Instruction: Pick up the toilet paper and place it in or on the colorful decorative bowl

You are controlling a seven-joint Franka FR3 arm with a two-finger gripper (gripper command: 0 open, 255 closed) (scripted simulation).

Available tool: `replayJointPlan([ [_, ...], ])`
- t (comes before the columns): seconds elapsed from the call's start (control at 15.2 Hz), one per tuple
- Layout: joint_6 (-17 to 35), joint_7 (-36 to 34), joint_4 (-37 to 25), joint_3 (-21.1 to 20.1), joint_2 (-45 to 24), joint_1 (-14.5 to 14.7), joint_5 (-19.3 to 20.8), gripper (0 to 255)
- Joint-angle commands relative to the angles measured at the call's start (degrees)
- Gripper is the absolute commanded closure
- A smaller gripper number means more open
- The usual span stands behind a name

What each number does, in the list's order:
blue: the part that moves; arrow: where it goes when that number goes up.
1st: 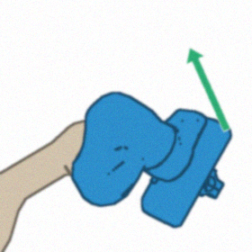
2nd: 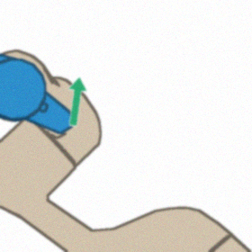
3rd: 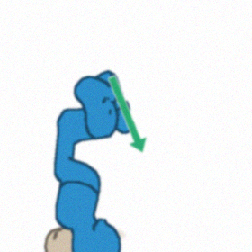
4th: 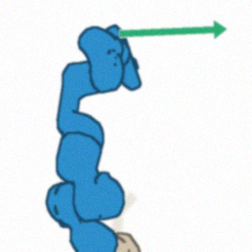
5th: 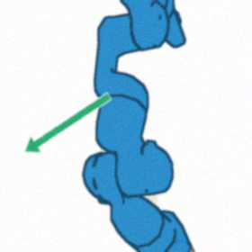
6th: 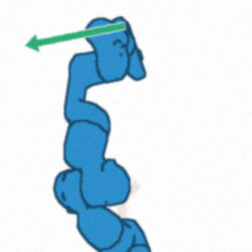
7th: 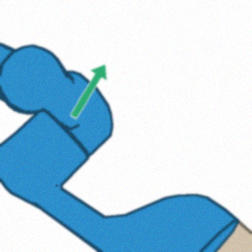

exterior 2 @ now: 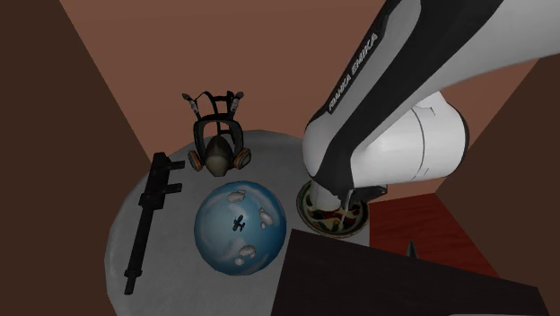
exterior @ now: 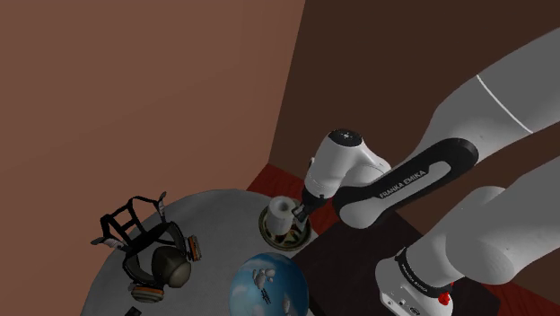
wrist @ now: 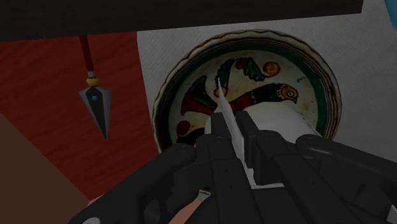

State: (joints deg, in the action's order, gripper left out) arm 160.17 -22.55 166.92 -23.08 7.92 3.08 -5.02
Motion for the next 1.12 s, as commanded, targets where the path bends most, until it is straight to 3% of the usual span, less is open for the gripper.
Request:
replayJointPlan([
  [0.0,0.39,-0.19,0.00,-0.07,-0.32,-0.13,0.26,255],
  [0.26,0.39,-0.19,0.00,-0.07,-0.32,-0.13,0.26,255],
  [0.33,0.39,-0.19,0.00,-0.07,-0.33,-0.14,0.27,0],
  [0.66,0.39,-0.19,-0.01,-0.07,-0.33,-0.14,0.27,0],
  [0.92,-11.32,3.66,-0.59,2.06,11.02,3.28,-5.23,0],
  [1.06,-11.32,3.63,-0.59,2.12,11.02,3.33,-5.19,0],
])
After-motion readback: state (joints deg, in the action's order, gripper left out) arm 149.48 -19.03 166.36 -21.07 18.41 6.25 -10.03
